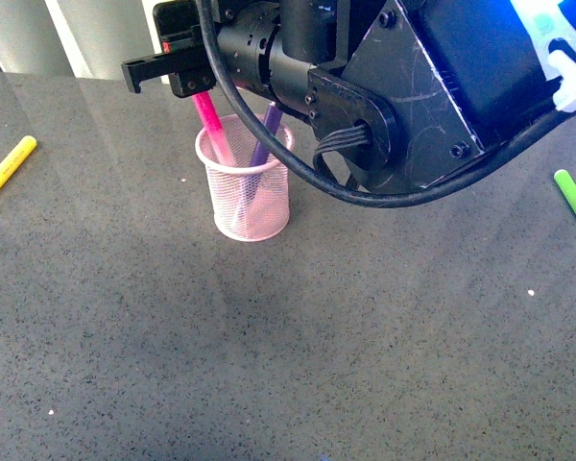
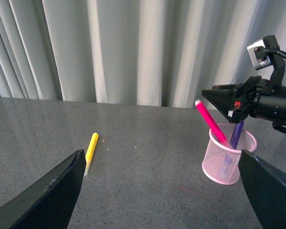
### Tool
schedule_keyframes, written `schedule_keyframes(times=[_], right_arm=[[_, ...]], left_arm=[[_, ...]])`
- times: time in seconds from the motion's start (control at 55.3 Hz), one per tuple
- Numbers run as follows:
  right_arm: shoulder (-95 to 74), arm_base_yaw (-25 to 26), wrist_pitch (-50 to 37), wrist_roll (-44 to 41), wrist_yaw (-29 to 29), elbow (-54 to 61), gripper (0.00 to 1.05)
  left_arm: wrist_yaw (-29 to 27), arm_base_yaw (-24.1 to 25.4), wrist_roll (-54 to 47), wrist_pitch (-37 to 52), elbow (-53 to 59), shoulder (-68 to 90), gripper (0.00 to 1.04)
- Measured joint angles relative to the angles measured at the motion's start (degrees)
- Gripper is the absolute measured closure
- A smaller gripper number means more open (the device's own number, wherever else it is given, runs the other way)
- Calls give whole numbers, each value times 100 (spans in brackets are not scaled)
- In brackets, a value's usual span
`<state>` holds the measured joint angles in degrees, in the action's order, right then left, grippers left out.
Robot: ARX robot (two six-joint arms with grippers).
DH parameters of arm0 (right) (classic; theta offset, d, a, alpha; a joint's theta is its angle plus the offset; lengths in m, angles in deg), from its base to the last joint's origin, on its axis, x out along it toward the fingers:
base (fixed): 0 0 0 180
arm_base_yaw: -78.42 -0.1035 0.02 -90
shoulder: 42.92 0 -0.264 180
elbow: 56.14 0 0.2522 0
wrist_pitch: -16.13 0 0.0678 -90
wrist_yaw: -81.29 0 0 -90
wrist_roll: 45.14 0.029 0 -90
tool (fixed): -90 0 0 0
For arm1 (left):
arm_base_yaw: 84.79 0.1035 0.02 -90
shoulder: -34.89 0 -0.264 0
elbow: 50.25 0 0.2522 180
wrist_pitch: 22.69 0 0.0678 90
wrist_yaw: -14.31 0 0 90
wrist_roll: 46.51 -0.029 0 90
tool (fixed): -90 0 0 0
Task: Insert purple and pink pens into pink cup
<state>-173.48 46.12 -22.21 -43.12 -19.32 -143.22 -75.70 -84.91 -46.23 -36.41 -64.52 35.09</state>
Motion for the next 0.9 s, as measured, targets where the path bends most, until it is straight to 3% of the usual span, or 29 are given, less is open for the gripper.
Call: schedule_keyframes(times=[0.343, 0.596, 0.687, 0.795, 0.904], right_arm=[[179, 109, 24, 107, 114, 258, 6], [1325, 551, 199, 199, 588, 811, 7], [2041, 879, 540, 275, 866, 1246, 7], [2933, 1318, 1416, 343, 1613, 1814, 7], [3235, 1502, 1510, 398, 1764, 2039, 7]], left_arm=[[0, 0, -2, 0, 0, 0, 7], [0, 0, -2, 0, 0, 0, 7], [0, 0, -2, 0, 0, 0, 7], [0, 0, 0, 0, 0, 0, 7], [2, 0, -2, 0, 0, -2, 7]])
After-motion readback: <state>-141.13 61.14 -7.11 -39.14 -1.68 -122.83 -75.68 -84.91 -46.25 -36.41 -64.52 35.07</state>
